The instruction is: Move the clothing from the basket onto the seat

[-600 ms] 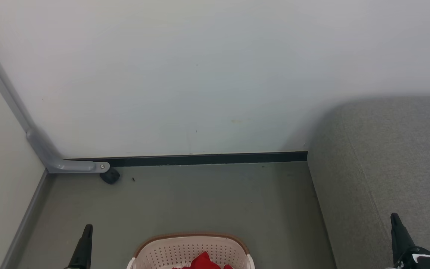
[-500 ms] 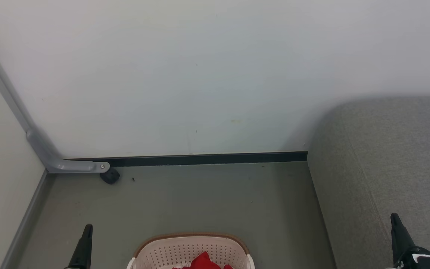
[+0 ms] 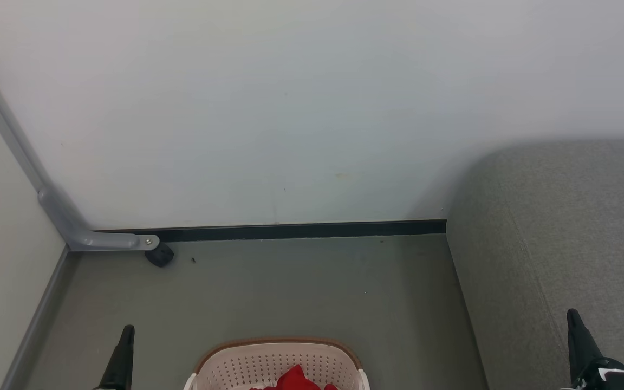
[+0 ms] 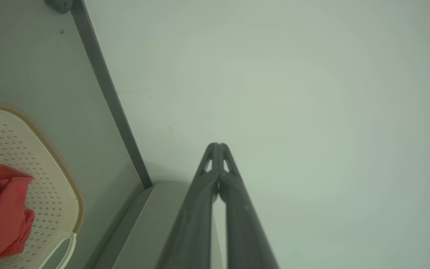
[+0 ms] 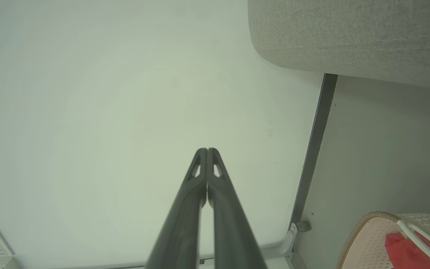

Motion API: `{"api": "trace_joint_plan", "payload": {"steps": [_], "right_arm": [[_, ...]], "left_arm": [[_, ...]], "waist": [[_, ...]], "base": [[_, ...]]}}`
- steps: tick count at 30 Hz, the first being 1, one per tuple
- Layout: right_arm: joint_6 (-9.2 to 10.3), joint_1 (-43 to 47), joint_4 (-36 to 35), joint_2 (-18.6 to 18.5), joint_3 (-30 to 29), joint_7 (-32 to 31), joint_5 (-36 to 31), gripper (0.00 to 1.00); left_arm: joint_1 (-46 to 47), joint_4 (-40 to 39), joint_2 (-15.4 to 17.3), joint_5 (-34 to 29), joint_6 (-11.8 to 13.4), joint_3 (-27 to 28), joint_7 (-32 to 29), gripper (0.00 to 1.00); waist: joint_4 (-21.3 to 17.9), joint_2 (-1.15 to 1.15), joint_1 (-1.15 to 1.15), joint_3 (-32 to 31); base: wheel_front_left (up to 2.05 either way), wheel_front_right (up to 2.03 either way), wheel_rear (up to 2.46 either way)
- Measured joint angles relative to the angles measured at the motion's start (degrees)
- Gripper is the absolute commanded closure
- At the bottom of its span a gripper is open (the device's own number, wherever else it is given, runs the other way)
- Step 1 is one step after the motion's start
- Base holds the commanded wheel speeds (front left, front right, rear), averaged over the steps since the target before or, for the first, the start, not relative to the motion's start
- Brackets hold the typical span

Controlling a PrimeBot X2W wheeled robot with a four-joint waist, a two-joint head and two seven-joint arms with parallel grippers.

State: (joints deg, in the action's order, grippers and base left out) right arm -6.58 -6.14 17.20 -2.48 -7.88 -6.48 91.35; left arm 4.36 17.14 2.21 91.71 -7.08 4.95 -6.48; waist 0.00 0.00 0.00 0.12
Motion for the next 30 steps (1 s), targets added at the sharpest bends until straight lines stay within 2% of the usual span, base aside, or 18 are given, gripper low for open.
{"api": "trace_joint_plan", "payload": {"steps": [28,29,30], "right_arm": [[0.00,0.00,0.00,0.00,0.00,0.00,0.00,1.00],[0.04,0.04,0.42,0.08,0.03,0.00,-0.03,0.00],[0.05,0.24,1.03,0.22,0.07,0.00,-0.03,0.00]], "left_arm": [[0.00,0.00,0.00,0.00,0.00,0.00,0.00,1.00],[-0.16,0.40,-0.05,0.00,0.03,-0.03,0.01,0.00],[-0.50,1.05,-0.19,0.00,0.04,-0.07,0.01,0.00]], "waist": [[0.00,0.00,0.00,0.00],[0.00,0.00,0.00,0.00],[0.00,0.00,0.00,0.00]], "base": [[0.00,0.00,0.00],[0.00,0.00,0.00],[0.00,0.00,0.00]]}}
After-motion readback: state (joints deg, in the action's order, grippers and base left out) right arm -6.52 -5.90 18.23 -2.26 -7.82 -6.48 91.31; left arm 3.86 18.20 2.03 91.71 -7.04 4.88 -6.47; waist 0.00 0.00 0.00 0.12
